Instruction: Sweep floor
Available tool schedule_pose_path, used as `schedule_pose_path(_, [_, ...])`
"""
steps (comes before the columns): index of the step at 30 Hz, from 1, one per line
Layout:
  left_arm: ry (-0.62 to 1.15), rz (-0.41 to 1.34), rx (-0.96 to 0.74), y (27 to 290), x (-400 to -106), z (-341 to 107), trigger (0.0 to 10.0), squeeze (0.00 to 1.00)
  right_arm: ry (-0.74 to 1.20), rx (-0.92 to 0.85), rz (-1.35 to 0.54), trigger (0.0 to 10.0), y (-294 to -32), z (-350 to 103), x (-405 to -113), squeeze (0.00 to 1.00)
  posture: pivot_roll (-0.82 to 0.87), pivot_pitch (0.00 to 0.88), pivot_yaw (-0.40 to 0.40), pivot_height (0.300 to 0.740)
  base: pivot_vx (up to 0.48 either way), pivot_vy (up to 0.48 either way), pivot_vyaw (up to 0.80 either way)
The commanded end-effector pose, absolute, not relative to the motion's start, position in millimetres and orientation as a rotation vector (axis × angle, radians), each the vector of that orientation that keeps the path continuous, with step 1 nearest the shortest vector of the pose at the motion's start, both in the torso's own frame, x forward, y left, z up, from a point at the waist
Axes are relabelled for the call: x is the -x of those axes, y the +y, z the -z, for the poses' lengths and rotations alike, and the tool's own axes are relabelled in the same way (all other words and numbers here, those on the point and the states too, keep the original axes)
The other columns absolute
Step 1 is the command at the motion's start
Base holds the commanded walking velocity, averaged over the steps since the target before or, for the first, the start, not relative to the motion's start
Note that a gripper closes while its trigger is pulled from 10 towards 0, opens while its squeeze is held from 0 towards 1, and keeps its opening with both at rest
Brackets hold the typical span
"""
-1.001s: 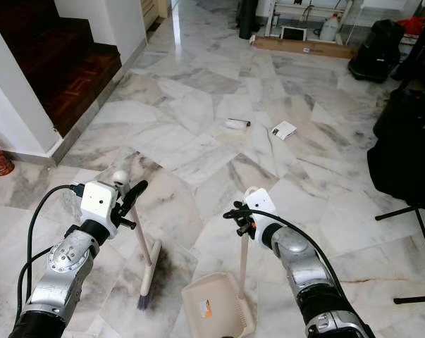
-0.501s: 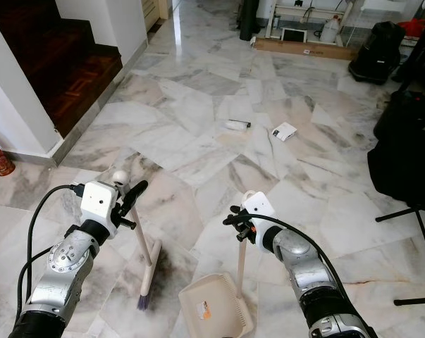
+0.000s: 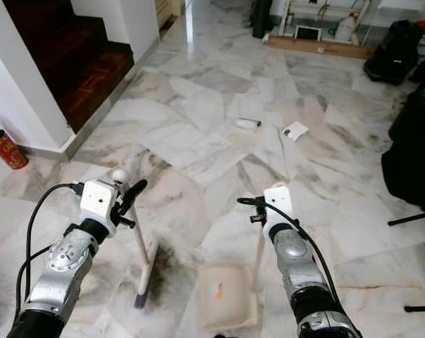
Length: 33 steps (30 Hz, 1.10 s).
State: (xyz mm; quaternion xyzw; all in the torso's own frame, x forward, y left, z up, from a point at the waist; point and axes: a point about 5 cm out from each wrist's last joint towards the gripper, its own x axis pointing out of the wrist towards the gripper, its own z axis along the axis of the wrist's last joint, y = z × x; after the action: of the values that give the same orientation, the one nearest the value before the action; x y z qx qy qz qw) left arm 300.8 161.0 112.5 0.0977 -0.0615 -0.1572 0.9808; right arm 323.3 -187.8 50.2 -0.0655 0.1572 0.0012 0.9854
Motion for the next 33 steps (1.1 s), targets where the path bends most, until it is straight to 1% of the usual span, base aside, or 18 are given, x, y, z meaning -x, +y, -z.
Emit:
schedule_pose_path(1, [-0.152,0.31,-0.21,161.4,-304.1,-119.4,10.0,0.0,0.313,0.132,0.031,10.0,-188.1,-48.4,-322.7,0.0,-0.02,0.118,-0.014,0.74,0.0,0.0,0.0])
schedule_pose_path(9, [-0.154,0.295,-0.216,162.9,-305.2,-118.8,10.0,0.0,0.292,0.114,0.095,10.0,-186.8,-44.5,-321.1,0.0,-0.02,0.121,-0.017,0.74,0.0,0.0,0.0])
schedule_pose_path(11, [-0.161,0.27,-0.219,165.8,-306.0,-119.1,10.0,0.0,0.231,0.088,0.165,10.0,-188.7,-49.9,-321.0,0.0,-0.03,0.12,-0.021,0.74,0.0,0.0,0.0])
schedule_pose_path(13, [-0.163,0.26,-0.219,166.9,-306.3,-119.4,10.0,0.0,0.209,0.088,0.177,10.0,-189.1,-52.4,-321.3,0.0,-0.03,0.12,-0.021,0.74,0.0,0.0,0.0])
schedule_pose_path(16, [-0.172,0.239,-0.218,169.9,-307.5,-120.9,10.0,0.0,0.105,0.055,0.228,10.0,-191.0,-65.7,-322.7,0.0,-0.03,0.118,-0.023,0.74,0.0,0.0,0.0])
schedule_pose_path(20, [-0.188,0.22,-0.202,170.3,-308.2,-123.7,10.0,0.0,0.047,0.04,0.232,10.0,-188.3,-74.6,-323.2,0.0,-0.03,0.11,-0.027,0.74,0.0,0.0,0.0])
schedule_pose_path(33, [-0.208,0.189,-0.173,167.9,-313.4,-127.7,10.0,0.0,0.088,0.045,0.221,10.0,-186.8,-67.4,-320.8,0.0,-0.04,0.065,-0.037,0.74,0.0,0.0,0.0])
